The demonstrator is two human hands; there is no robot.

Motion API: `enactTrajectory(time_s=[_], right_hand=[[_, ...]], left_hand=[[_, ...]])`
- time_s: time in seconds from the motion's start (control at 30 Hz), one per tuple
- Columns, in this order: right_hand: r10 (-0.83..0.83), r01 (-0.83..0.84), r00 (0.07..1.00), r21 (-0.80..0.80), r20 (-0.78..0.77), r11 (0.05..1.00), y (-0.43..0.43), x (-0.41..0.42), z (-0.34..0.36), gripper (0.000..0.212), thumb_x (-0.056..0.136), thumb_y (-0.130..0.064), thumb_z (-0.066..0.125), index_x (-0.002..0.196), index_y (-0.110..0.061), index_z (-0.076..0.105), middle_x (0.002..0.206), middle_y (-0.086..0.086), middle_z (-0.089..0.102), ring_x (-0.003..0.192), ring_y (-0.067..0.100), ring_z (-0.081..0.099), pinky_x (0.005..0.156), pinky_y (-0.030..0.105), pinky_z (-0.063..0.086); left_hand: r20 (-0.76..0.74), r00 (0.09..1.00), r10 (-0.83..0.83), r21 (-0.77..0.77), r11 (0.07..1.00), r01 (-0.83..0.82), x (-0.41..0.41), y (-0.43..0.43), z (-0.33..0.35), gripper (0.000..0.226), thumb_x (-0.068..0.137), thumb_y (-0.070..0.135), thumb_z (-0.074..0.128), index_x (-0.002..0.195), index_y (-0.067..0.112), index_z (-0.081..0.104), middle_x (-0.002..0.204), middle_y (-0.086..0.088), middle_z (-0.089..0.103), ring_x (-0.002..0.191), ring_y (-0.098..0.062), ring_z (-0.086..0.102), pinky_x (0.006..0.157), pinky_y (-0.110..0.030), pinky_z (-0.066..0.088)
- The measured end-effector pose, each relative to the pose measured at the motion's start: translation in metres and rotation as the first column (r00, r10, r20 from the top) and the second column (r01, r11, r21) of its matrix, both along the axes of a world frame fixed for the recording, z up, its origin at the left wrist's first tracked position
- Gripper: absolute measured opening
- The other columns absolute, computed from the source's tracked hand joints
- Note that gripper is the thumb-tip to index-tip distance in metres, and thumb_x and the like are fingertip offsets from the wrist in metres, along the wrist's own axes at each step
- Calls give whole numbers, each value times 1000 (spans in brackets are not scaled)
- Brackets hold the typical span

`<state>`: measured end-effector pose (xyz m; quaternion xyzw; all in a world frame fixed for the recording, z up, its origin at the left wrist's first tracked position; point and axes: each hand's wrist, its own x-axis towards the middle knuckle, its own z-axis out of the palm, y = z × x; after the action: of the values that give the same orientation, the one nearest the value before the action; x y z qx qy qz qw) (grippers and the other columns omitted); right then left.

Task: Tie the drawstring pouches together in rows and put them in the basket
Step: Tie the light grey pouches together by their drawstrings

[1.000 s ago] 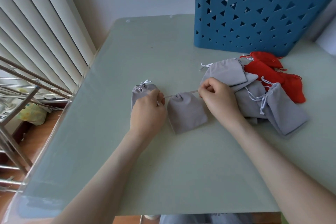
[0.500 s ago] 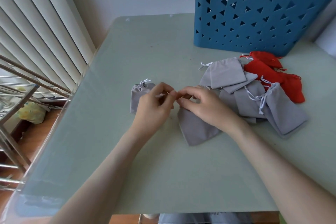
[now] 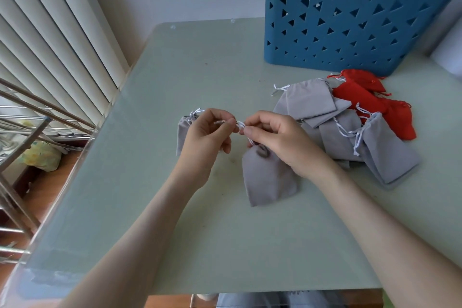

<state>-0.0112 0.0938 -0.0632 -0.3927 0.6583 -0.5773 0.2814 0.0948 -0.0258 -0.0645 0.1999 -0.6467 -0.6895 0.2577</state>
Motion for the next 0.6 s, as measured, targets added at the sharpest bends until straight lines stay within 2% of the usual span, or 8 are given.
enactTrajectory(time_s=[0.13,0.23,0.37,0.5,0.6], right_hand=[[-17,16,1000,-50,-9,999,-1,-1,0,10,91,-11,61,83,-14,65,68,-4,62,70,10,54,73,23,42],[-52,50,998,-62,-25,997,-2,0,-1,10,90,-9,62,82,-14,63,68,-6,64,69,6,56,71,20,44],[-101,97,993,-58,-59,994,-3,-3,-3,10,89,-10,64,86,-19,61,86,14,71,75,11,60,79,32,48],[-59,57,994,-25,-94,998,-3,-3,-2,21,91,-9,61,101,-28,65,89,11,71,77,9,60,78,25,45],[-69,66,991,-30,-115,997,-4,-3,-4,21,90,-8,62,87,-28,68,85,8,71,77,9,60,78,28,46]], left_hand=[[84,996,13,-87,996,-6,-1,1,-5,13,92,6,58,81,11,62,62,12,62,54,-4,50,54,-18,42],[145,989,-9,-123,992,27,-2,0,-8,10,91,14,62,83,9,65,66,7,62,59,-5,51,58,-19,43],[161,986,-52,-137,988,75,-3,2,-7,13,90,16,62,79,12,66,64,8,62,60,-4,52,59,-16,43],[162,984,-76,-143,985,100,-2,3,-6,15,90,15,62,76,12,65,63,7,62,58,-3,52,58,-16,42],[176,980,-91,-156,981,119,-2,1,-6,16,91,14,61,75,10,64,63,2,60,56,-5,49,56,-15,41]])
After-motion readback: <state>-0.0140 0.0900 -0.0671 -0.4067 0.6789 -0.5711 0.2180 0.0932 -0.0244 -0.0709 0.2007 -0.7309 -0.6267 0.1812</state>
